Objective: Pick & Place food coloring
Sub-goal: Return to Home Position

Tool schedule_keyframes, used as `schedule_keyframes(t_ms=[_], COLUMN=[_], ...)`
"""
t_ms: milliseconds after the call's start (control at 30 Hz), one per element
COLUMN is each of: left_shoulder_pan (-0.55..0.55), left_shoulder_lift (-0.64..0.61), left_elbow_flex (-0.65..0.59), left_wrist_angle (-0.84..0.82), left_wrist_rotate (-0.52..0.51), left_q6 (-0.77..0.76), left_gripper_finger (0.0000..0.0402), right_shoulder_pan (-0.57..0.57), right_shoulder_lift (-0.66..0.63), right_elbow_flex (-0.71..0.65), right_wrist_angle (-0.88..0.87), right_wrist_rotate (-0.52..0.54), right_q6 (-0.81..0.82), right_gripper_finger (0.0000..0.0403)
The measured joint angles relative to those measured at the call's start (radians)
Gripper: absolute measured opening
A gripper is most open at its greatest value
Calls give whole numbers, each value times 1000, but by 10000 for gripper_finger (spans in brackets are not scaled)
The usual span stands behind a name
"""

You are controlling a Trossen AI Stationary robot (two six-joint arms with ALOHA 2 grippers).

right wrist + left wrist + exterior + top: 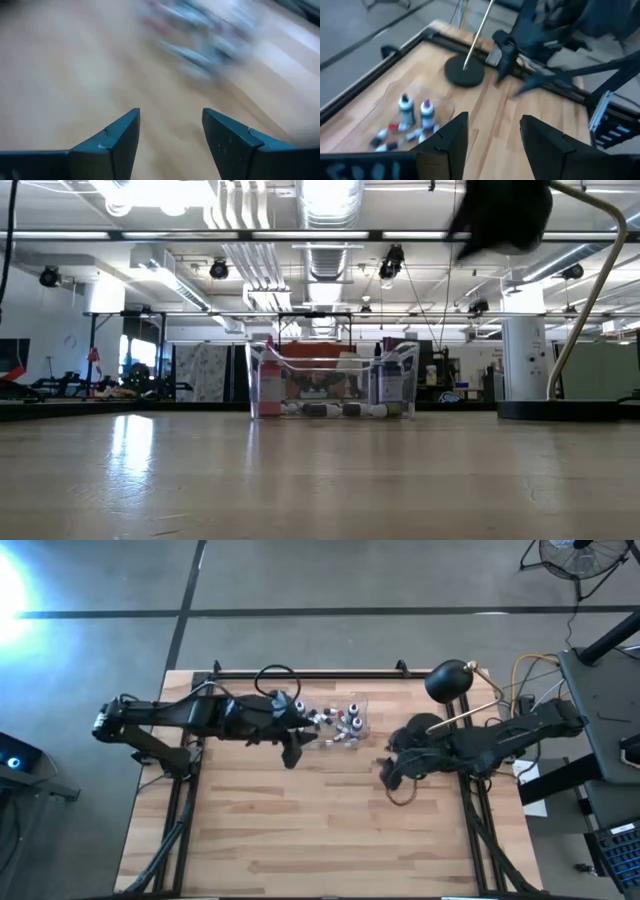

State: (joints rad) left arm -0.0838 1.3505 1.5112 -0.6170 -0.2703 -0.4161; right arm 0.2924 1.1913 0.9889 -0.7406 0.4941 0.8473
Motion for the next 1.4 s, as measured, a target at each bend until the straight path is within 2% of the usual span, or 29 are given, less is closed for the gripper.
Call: schedule_keyframes(t_ms=[100, 167, 233, 300, 433, 667, 767, 867, 933, 1100, 1167, 1300, 1400], left_shoulder_pan=[-10, -16, -17, -16, -15, -11, -10, -10, -10, -10, -10, -10, -10], left_shoulder_lift=[-31, -56, -91, -132, -262, -510, -609, -691, -739, -830, -855, -898, -913], left_elbow_flex=[-104, -217, -346, -476, -670, -865, -936, -1016, -1066, -1185, -1225, -1290, -1328], left_wrist_angle=[164, 291, 450, 600, 790, 817, 824, 848, 894, 1000, 1017, 1025, 1026], left_wrist_rotate=[23, 55, 118, 178, 208, 205, 204, 205, 225, 288, 287, 280, 277], left_q6=[32, 26, 4, -19, -40, 13, 41, 28, 33, 54, 48, 22, -4], left_gripper_finger=[154, 154, 154, 154, 154, 154, 154, 154, 154, 154, 154, 154, 154], right_shoulder_pan=[42, 59, 66, 68, 67, 67, 65, 65, 65, 66, 65, 65, 64], right_shoulder_lift=[-66, -109, -163, -241, -442, -757, -874, -966, -1004, -1057, -1062, -1056, -1055], right_elbow_flex=[-4, -39, -90, -156, -301, -421, -457, -496, -526, -596, -628, -704, -754], right_wrist_angle=[250, 366, 372, 344, 339, 365, 309, 319, 373, 558, 621, 716, 734], right_wrist_rotate=[-119, -196, -248, -257, -257, -254, -193, -131, -106, -297, -314, -320, -306], right_q6=[-265, -347, -362, -303, -209, -289, -348, -317, -375, -712, -782, -805, -742], right_gripper_finger=[208, 208, 208, 208, 208, 208, 208, 208, 208, 208, 208, 208, 208])
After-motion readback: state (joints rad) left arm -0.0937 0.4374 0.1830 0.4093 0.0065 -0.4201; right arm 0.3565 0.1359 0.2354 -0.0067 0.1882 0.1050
